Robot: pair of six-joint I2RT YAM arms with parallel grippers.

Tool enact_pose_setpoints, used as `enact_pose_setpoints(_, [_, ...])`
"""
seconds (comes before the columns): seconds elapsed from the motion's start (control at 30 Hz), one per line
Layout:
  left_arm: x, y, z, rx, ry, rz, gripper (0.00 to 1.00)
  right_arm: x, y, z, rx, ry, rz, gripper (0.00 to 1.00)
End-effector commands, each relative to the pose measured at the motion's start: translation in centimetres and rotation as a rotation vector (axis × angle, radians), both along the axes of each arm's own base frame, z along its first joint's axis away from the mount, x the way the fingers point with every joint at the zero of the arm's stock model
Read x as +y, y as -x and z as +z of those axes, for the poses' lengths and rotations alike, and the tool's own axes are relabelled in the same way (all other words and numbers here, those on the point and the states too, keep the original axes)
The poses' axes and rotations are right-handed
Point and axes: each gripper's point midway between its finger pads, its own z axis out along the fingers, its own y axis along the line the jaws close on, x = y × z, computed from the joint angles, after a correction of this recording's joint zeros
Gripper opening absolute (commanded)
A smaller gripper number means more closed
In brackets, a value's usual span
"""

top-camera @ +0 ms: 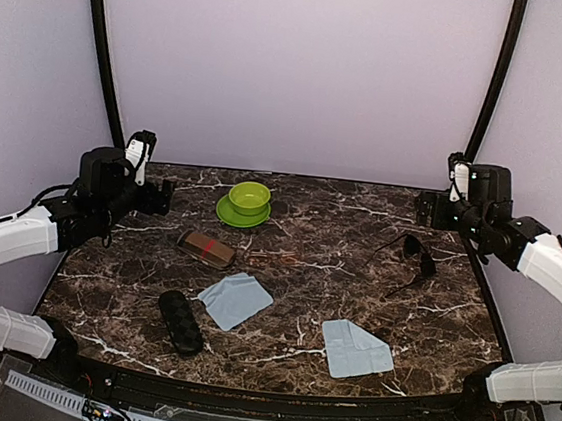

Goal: Organize the sunglasses
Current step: Move the sunglasses case to the corner of the board.

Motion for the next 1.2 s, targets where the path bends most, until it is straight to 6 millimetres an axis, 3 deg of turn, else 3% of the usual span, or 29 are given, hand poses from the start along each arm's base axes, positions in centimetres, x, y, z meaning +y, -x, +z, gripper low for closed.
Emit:
enact_pose_setpoints(0.0, [0.0, -0.1, 1.0, -0.031, 0.0, 0.006, 0.99, 0.2, -0.4, 1.4, -0.053, -0.017, 0.011, 1.0])
enact_pose_setpoints(0.47, [1.2, 0.3, 0.2, 0.012, 0.009, 0.072, 0.99, 0.0, 0.4, 0.8, -0.019, 0.008, 0.014, 1.0])
enact_pose_setpoints(0.67, [1.3, 1.6, -2.6, 0.12, 0.114, 0.096, 0.98, 2.3, 1.0, -0.5, 0.043, -0.011, 0.076, 1.0])
enact_pose_setpoints(0.77, [1.3, 2.4, -4.4, 0.188, 0.166, 0.113, 0.98, 4.8, 1.6, -2.3, 0.099, -0.037, 0.122, 1.0])
enact_pose_setpoints(0.93, [0.8, 3.7, -7.8, 0.324, 0.26, 0.134, 0.98, 11.6, 3.5, -5.4, 0.168, -0.069, 0.252, 1.0])
enact_pose_setpoints(1.17, [-1.5, 5.9, -12.6, 0.535, 0.405, 0.085, 0.93, 21.3, 7.2, -8.0, 0.242, -0.1, 0.419, 1.0])
